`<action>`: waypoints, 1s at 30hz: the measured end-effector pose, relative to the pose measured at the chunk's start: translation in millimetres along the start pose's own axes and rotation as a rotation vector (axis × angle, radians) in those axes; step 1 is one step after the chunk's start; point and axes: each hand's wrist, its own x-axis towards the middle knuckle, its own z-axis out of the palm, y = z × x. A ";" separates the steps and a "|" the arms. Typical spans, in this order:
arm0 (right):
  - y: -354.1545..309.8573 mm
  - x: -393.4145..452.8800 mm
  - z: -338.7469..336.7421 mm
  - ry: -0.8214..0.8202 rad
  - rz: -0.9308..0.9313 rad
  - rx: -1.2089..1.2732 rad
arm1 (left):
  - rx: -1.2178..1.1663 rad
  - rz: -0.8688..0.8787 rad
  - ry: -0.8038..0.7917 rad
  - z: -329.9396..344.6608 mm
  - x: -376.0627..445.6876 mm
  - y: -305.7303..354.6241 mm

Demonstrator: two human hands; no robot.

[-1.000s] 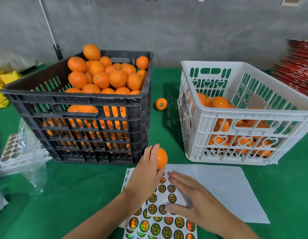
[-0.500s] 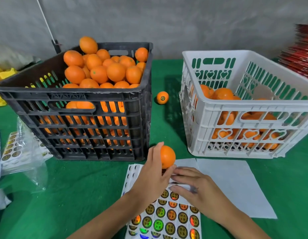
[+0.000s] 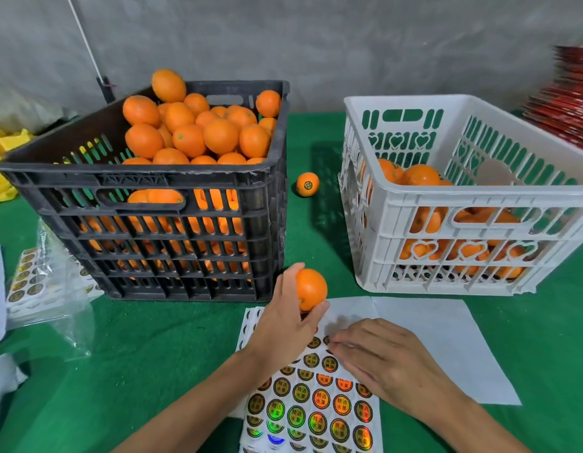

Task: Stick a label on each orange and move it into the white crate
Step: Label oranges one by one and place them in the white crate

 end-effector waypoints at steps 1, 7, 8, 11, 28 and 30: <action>0.2 -0.3 0.1 0.007 -0.020 -0.027 | -0.001 0.001 0.000 -0.4 0.0 0.4; 0.1 -0.6 2.9 -0.001 -0.135 -0.145 | -0.037 -0.025 0.011 -2.0 1.4 1.6; -0.6 -0.2 3.2 -0.010 -0.135 -0.152 | -0.042 -0.034 0.013 -2.5 1.8 1.8; -1.7 0.9 3.8 -0.020 -0.125 -0.137 | -0.054 -0.036 0.013 -2.5 1.7 0.7; -7.6 18.9 10.0 -0.057 0.036 -0.125 | -0.116 0.058 0.013 -6.6 -8.2 7.0; -8.5 19.5 9.2 -0.070 0.038 -0.123 | -0.036 0.073 -0.027 -4.1 -11.3 0.6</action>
